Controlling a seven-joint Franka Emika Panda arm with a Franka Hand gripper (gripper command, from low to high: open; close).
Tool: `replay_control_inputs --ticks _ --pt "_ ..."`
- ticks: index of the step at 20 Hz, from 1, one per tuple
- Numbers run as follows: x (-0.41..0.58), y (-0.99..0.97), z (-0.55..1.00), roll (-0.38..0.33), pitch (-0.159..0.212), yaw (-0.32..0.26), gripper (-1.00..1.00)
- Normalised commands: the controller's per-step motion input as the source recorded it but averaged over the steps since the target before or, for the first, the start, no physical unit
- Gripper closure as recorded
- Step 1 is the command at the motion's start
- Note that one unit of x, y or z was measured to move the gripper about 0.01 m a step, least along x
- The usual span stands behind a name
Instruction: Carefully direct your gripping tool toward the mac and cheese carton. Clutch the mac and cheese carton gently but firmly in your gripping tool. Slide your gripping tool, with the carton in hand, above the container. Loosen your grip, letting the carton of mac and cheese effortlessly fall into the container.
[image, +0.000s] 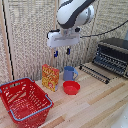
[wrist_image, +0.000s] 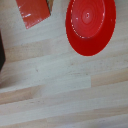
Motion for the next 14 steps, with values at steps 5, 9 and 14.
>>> replay_control_inputs --ticks 5,9,14 --pt "0.536 0.33 -0.30 -0.028 0.000 0.209 -1.00" --pt "0.483 0.31 -0.33 -0.020 0.000 0.251 -1.00" --pt "0.419 0.32 -0.28 -0.019 0.023 0.246 -1.00"
